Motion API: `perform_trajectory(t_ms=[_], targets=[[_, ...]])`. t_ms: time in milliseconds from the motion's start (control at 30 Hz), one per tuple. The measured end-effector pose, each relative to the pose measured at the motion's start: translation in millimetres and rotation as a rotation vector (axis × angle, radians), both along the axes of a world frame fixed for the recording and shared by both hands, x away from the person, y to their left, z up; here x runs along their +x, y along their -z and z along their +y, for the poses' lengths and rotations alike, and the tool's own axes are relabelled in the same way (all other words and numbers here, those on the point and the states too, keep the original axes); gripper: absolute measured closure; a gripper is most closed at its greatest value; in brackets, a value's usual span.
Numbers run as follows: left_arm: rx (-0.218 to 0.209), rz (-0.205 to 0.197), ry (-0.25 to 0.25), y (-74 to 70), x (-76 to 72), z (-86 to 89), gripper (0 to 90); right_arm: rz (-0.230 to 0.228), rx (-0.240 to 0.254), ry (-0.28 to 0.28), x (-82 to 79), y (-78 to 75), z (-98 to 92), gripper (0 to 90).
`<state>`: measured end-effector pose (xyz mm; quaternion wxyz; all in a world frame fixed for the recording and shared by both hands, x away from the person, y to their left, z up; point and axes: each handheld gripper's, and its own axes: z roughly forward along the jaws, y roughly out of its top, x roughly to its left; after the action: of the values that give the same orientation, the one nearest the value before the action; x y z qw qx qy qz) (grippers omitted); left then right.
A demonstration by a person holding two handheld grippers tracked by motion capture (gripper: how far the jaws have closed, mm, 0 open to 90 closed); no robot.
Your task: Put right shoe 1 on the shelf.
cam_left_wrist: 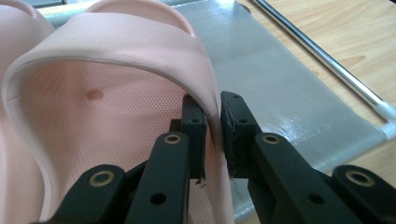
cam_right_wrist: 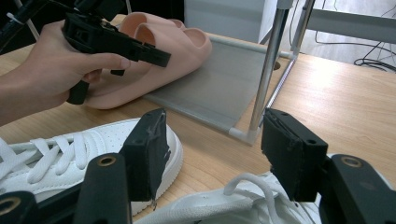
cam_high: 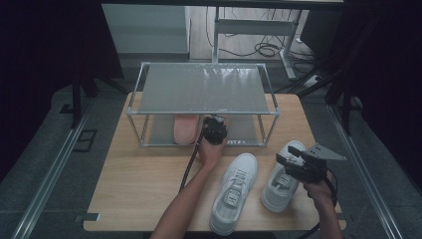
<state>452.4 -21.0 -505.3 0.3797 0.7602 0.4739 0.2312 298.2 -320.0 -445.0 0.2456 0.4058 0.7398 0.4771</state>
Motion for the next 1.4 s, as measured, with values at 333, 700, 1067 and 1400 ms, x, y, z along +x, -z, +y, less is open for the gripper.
perform_trajectory(t_ms=[333,700,1067,1400], targets=[[0.012,-0.014,-0.013,-4.1,-1.6,2.7,67.2,-0.001,0.001,0.0,-0.3,-0.2,0.0,41.0],[0.002,-0.025,0.048,-15.8,-22.7,15.3,69.2,0.0,-0.006,-0.004,-0.1,0.5,2.7,41.0],[-0.074,0.038,0.052,-9.2,-46.0,24.5,82.4,0.005,-0.012,-0.009,0.3,1.7,5.2,41.0],[-0.085,0.015,0.104,-13.6,-66.9,35.8,89.3,0.009,-0.017,-0.012,0.5,2.8,7.9,41.0]])
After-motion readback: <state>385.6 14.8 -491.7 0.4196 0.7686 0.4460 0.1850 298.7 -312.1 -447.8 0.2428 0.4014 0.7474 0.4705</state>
